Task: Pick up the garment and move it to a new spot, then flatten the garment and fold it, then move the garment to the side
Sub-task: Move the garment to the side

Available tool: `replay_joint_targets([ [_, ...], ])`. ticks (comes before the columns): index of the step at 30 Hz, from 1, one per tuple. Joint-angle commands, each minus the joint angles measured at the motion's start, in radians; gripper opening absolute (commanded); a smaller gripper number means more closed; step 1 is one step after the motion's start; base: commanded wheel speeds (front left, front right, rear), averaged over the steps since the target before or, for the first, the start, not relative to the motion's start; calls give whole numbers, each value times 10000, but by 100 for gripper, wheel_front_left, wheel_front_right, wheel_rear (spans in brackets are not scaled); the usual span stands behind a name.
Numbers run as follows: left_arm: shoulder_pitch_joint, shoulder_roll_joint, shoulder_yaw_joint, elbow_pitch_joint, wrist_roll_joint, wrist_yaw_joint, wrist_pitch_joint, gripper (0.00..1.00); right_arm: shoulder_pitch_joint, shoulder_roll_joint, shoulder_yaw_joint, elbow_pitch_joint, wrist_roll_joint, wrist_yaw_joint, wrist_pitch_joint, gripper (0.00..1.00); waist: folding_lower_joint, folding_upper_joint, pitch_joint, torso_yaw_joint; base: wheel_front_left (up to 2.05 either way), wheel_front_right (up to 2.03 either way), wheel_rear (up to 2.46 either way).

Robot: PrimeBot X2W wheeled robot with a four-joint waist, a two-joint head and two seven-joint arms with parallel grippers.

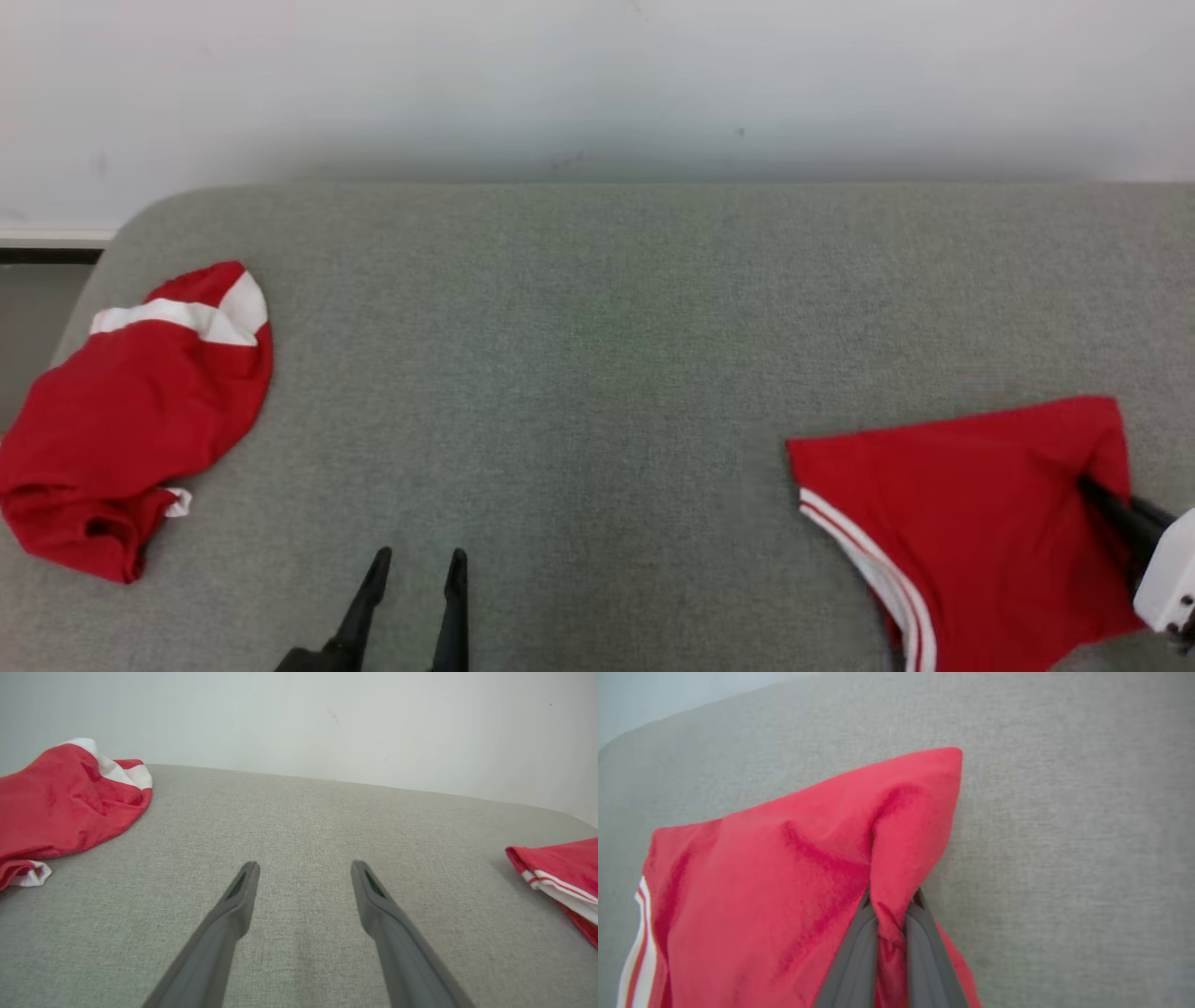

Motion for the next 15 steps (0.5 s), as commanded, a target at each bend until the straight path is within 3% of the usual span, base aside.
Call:
replay_joint_targets([
  [1,-266,32,-22,-69,33,-58,-3,100,-471,-239,-6,203,-209,-3,-205,0,-1,-1,436,-348,0,0,0],
  [7,-1042,32,-269,6,512,-391,-3,100,-2074,-794,-217,1523,-1042,-5,-893,0,-1,-1,1288,-626,0,0,0],
  [15,-2209,33,-959,-313,852,-731,-3,100,-3795,-2010,-874,3613,-1819,-9,-1589,0,-1,-1,2402,-137,0,0,0],
])
